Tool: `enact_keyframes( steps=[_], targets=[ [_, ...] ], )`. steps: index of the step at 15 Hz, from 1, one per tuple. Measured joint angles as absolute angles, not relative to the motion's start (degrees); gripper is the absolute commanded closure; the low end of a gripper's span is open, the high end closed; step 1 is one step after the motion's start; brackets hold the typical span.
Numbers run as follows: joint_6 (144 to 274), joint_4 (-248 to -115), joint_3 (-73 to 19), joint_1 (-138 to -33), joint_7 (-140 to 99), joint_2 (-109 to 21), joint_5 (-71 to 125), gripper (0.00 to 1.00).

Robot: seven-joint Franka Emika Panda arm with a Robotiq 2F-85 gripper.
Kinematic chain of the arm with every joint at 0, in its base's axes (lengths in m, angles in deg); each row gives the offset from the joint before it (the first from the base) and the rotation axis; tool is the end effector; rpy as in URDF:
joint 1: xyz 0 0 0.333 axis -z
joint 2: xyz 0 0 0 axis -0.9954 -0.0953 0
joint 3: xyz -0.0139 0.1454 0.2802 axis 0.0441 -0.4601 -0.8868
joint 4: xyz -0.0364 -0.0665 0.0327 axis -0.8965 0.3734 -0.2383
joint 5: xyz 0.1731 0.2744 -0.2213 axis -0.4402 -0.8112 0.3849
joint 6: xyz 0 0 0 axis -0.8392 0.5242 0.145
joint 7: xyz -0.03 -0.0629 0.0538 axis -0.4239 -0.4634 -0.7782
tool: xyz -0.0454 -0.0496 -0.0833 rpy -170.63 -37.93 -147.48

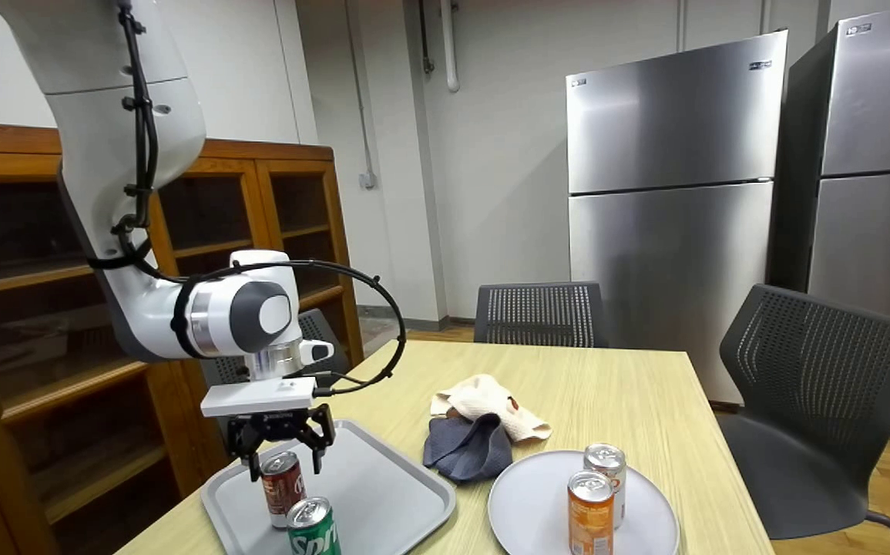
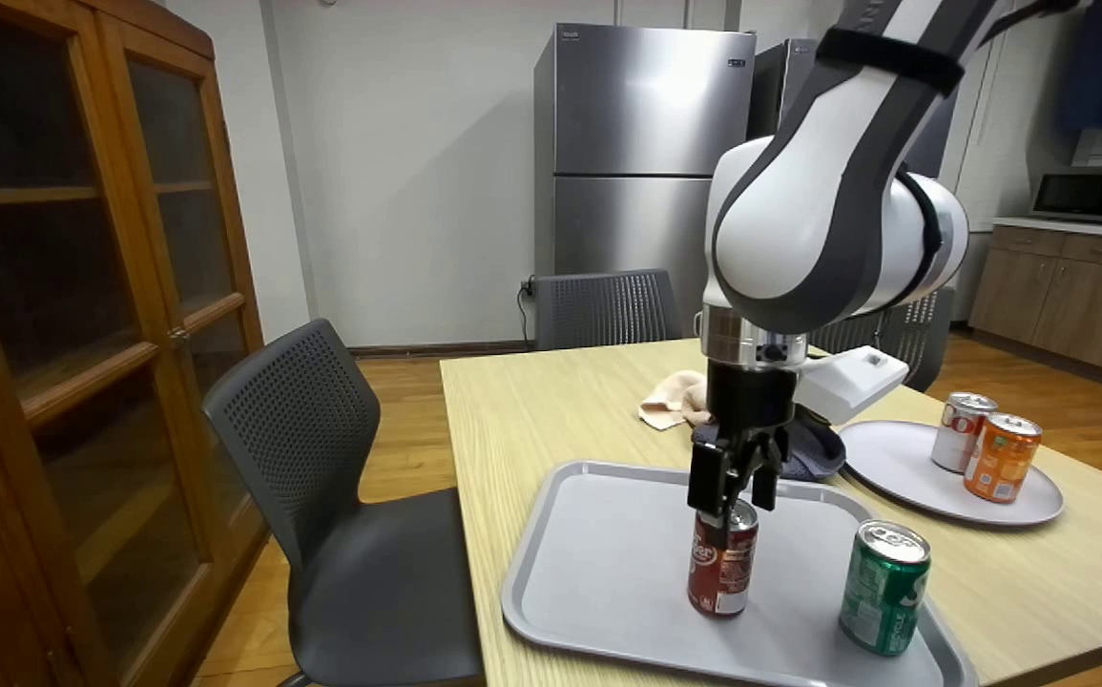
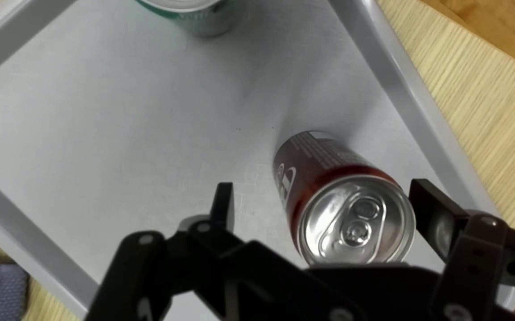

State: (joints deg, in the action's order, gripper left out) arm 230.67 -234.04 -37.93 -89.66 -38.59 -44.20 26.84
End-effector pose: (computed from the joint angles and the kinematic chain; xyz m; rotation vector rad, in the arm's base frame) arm 0.4369 0.0987 0.1603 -3.0283 -0.7527 0.1454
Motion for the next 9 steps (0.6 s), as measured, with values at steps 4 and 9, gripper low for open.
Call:
enact_keyframes(
  steps=[4,9],
  targets=[
    [230.9,-234.0,-38.0,-90.0,-38.6,-44.5,27.6,0.25],
    [231.5,-234.0,-38.1,-90.2,-38.6,-44.5,28.4,0.6]
  ],
)
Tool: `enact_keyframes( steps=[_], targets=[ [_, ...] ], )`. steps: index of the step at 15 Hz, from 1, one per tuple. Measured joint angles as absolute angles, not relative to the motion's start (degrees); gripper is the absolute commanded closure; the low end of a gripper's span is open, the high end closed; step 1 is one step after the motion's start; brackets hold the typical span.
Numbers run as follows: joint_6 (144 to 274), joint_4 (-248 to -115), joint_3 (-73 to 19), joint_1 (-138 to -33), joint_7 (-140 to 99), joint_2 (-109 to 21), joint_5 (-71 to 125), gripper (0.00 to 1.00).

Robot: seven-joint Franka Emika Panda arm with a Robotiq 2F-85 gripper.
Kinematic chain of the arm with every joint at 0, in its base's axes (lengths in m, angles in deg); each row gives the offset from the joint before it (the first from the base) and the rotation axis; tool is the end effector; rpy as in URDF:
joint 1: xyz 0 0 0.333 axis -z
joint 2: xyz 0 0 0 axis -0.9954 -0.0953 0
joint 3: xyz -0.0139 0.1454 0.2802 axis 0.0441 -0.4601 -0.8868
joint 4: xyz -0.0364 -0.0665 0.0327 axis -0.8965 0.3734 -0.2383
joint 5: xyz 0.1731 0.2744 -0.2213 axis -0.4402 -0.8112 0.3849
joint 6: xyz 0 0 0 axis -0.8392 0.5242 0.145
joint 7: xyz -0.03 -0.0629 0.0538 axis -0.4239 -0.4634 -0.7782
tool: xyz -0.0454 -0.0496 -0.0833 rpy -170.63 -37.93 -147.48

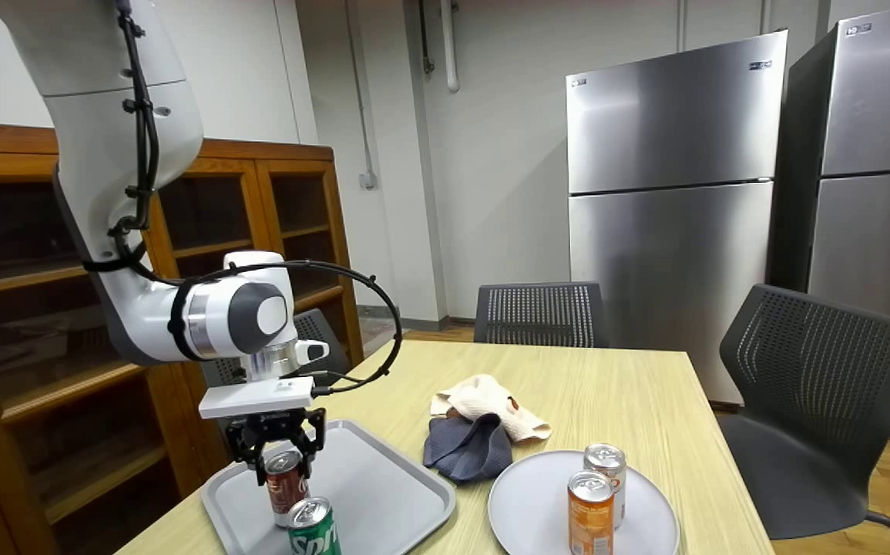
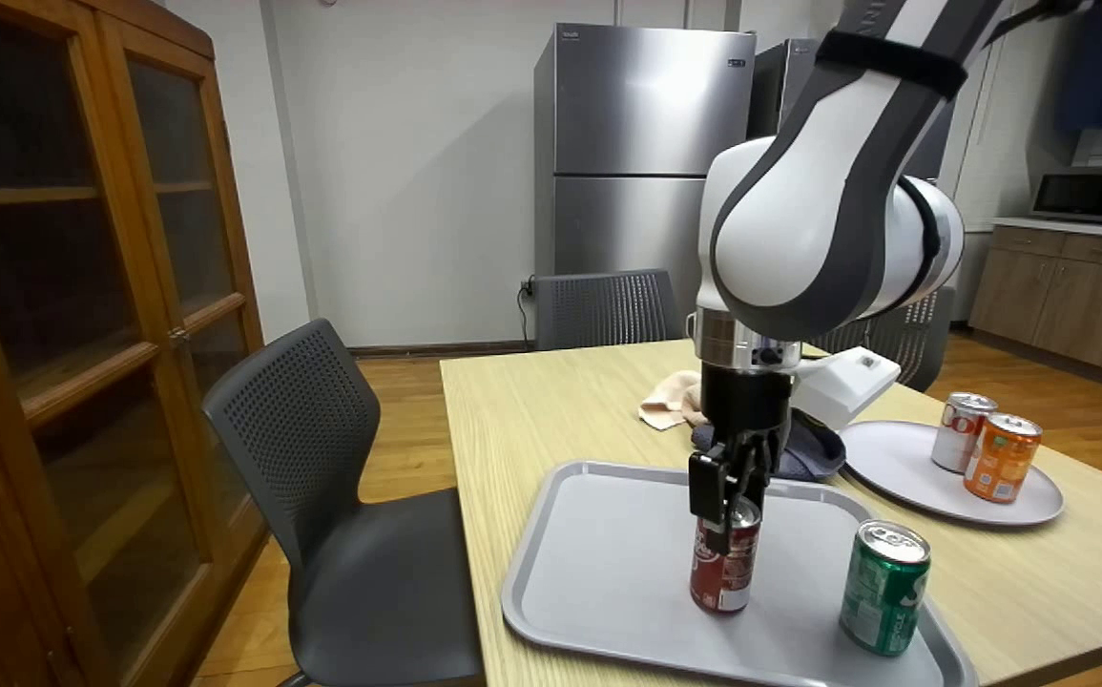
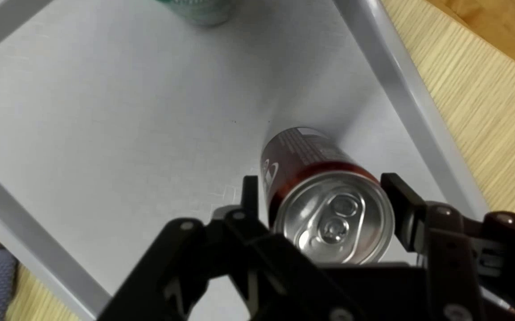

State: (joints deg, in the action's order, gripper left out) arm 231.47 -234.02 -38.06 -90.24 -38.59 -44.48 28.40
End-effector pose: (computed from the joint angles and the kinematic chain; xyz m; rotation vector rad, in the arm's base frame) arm 0.4362 0.1055 0.1594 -3.0227 -0.8120 0.1304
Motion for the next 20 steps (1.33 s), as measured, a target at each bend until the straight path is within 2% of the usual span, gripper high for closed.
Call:
enact_keyframes(
  steps=[8,13,20],
  targets=[
    [231.6,-233.9,-38.0,-89.9,-38.6,-44.4,28.6,0.62],
    [231.0,-233.4,-37.7,-86.0,-39.5,-41.3,27.1,0.62],
    [228.3,-231.4,-31.6,-81.7,-39.8,-35.7,26.5,0.62]
  ],
)
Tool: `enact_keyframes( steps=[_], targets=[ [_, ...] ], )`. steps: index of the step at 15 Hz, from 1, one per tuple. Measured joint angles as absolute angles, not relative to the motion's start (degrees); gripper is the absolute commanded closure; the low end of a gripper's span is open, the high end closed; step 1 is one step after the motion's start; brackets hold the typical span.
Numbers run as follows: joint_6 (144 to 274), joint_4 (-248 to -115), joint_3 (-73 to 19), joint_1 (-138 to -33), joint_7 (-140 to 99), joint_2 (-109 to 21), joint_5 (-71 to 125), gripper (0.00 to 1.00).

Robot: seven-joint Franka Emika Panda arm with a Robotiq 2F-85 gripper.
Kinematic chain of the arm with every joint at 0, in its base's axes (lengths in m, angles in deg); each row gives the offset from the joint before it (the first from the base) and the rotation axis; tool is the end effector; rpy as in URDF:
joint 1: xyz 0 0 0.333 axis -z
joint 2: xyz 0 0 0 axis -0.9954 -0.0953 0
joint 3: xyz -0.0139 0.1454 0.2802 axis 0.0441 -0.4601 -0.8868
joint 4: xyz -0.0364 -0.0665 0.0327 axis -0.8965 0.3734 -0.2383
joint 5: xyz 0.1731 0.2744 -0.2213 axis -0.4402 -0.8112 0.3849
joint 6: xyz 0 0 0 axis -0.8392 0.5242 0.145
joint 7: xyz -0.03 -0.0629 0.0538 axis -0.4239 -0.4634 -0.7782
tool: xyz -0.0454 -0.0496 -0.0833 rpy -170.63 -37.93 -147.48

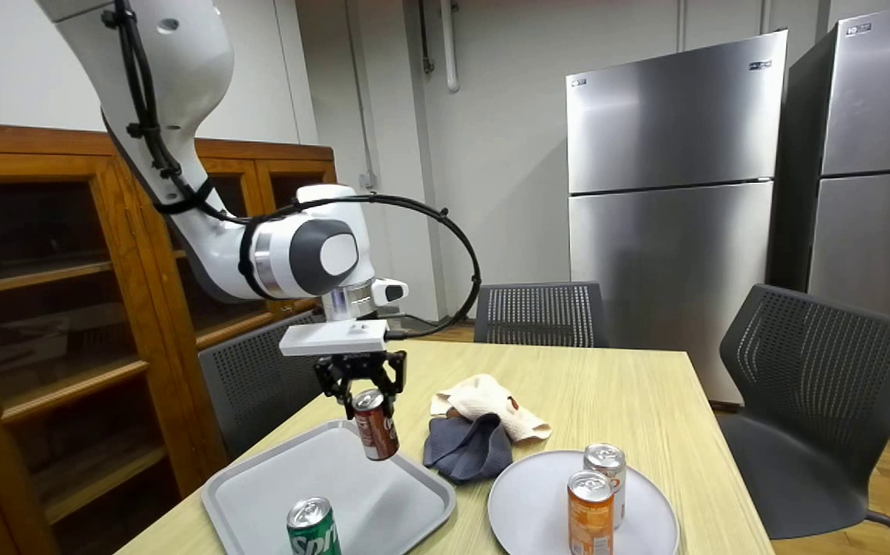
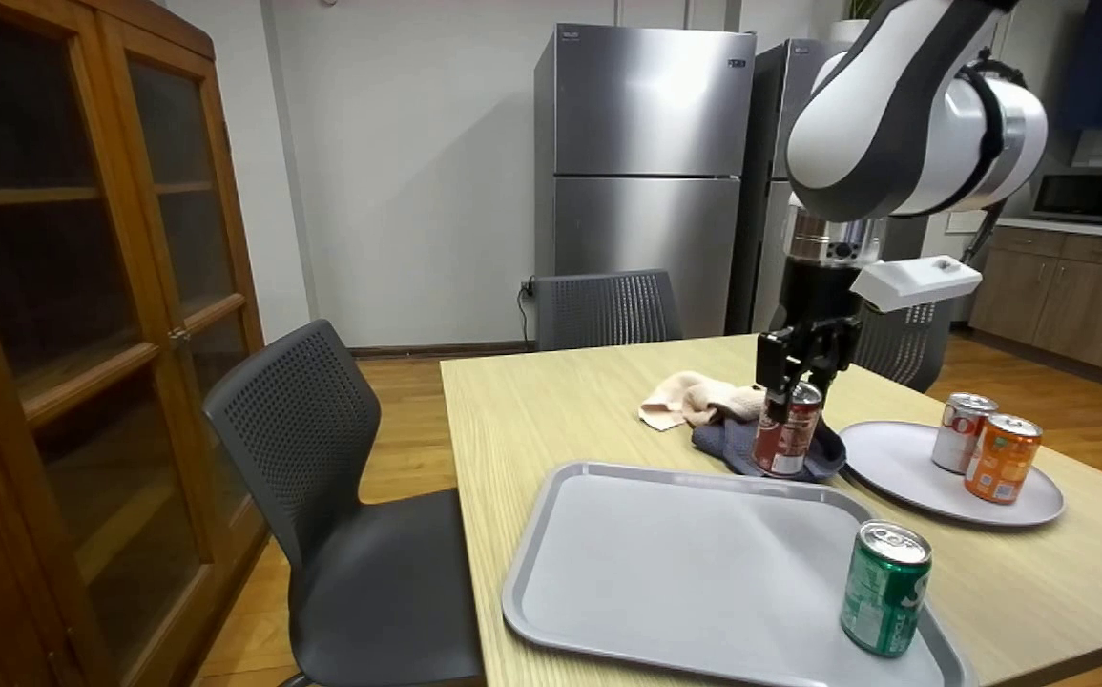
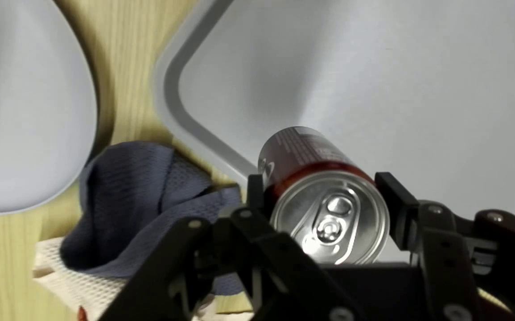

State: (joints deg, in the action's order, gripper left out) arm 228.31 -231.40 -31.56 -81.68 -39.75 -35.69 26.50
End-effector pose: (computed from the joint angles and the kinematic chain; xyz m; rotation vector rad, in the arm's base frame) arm 0.4822 -0.0181 0.2396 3.0883 0.3921 0.0837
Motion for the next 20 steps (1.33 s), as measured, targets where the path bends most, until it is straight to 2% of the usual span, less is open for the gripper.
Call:
enact_keyframes(
  steps=[9,20],
  targets=[
    [226.2,-225.1,-22.8,-78.2,-35.1,-38.2,26.7,0.62],
    [221.1,-207.3,-19.3,-72.9,-30.1,-53.4,25.5,0.62]
  ],
)
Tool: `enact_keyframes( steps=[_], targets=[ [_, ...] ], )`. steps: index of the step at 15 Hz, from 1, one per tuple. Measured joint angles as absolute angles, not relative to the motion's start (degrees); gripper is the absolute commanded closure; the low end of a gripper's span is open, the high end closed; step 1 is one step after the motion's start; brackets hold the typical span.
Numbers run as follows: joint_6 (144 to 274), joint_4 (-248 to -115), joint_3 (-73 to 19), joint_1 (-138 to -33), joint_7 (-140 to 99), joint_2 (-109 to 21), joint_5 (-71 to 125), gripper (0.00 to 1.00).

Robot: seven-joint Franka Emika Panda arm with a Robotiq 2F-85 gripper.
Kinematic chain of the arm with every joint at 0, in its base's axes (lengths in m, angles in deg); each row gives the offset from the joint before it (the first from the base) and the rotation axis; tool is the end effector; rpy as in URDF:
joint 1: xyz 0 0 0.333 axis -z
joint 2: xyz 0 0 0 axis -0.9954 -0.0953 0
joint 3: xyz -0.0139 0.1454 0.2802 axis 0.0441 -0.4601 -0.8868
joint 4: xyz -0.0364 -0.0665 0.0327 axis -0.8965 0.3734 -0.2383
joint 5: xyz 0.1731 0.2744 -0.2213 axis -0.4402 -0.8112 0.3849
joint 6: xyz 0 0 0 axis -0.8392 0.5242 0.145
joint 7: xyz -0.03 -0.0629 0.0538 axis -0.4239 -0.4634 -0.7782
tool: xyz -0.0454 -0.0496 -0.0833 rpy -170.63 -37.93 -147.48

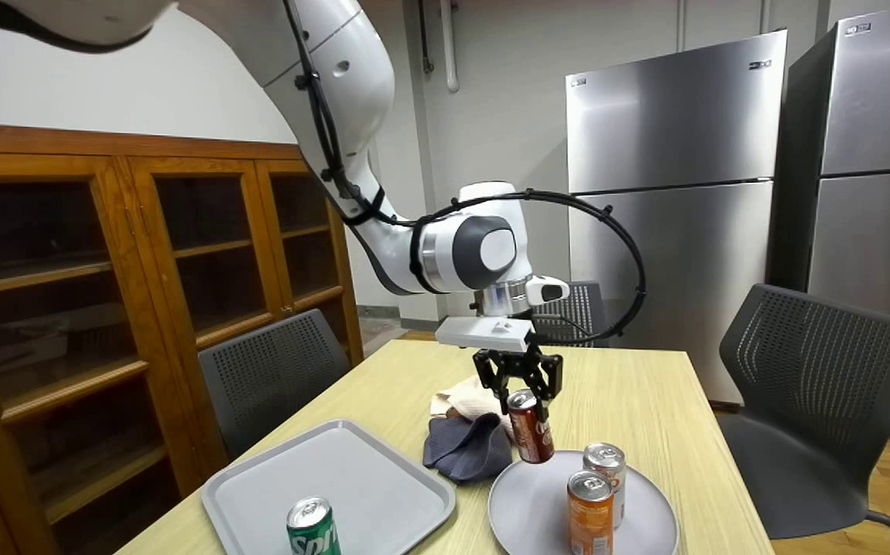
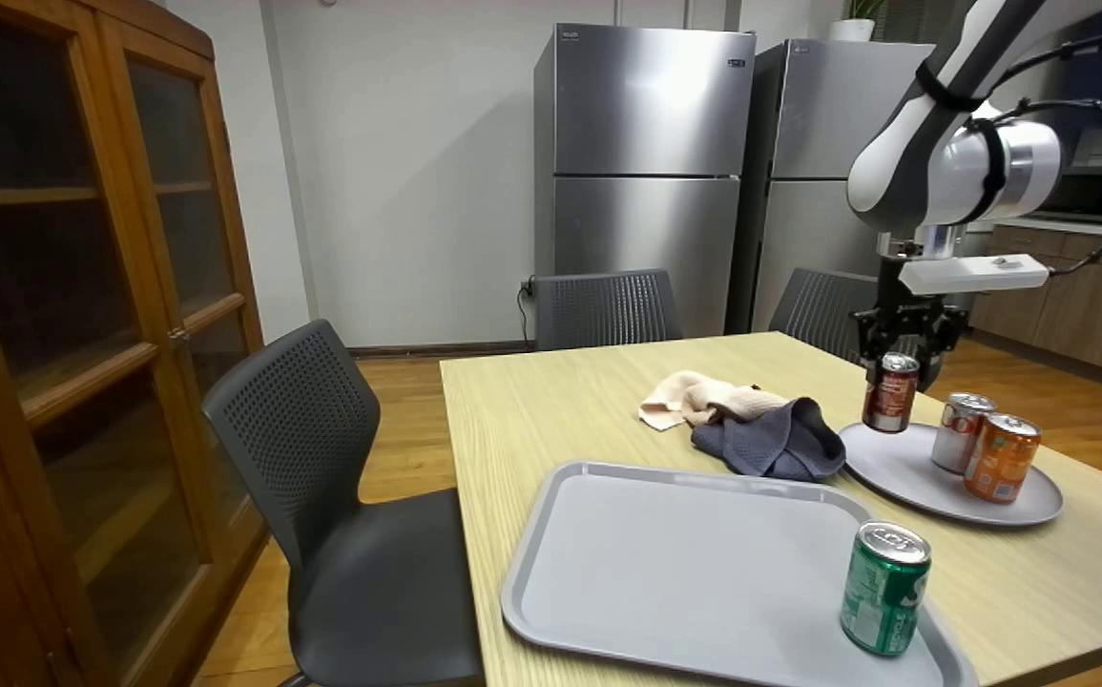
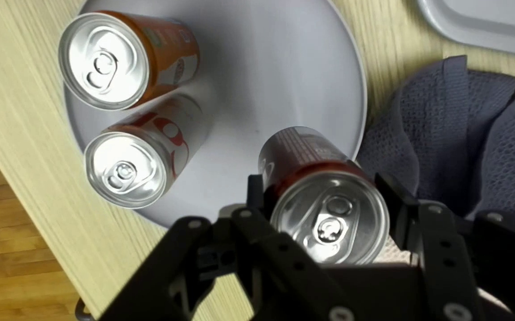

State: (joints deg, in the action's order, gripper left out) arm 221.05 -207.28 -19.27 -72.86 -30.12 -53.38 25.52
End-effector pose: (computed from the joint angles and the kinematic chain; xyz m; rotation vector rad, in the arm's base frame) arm 0.5503 -0.2358 0.2221 2.9990 -0.4200 0.0364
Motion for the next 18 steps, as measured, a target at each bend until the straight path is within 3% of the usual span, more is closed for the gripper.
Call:
enact_keyframes(
  steps=[10,18],
  targets=[
    [213.8,-191.1,-19.3,-70.0,-28.5,-66.7,23.3,0.62],
    [209.6,-186.8,-20.1,-69.6,-28.4,-69.8,21.8,0.62]
  ],
)
